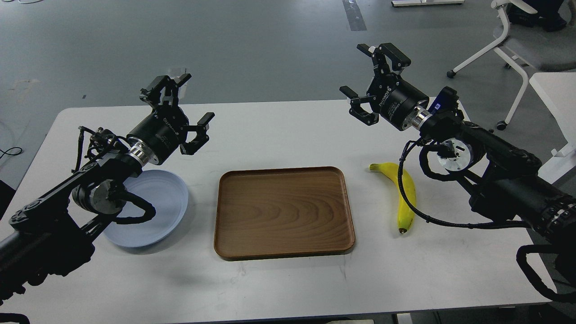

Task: Place banana on plate with both arms
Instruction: 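Move the left gripper down toward the light blue plate's rim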

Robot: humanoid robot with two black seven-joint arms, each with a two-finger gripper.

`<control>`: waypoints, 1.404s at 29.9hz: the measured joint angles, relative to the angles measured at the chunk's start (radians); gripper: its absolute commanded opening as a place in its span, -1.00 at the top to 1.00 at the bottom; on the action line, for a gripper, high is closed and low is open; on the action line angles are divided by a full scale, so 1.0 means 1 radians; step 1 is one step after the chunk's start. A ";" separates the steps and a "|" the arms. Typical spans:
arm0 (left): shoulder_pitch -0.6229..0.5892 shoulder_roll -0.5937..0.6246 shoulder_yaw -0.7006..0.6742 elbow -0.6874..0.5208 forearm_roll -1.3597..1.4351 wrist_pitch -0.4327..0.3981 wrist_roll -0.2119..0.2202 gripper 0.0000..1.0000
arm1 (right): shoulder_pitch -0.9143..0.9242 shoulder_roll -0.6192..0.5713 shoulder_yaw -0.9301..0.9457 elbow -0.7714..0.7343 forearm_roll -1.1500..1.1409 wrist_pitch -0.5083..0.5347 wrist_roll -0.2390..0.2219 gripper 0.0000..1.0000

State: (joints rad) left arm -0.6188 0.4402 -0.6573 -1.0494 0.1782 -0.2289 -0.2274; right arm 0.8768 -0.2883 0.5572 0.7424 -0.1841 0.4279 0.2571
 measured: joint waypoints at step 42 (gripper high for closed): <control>0.036 0.050 -0.047 -0.054 0.117 0.054 -0.056 -0.96 | 0.031 -0.008 -0.023 0.000 -0.002 -0.024 -0.003 -1.00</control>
State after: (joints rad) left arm -0.5827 0.4898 -0.7040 -1.1036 0.2951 -0.1749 -0.2838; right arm 0.9080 -0.2964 0.5339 0.7425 -0.1856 0.4038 0.2537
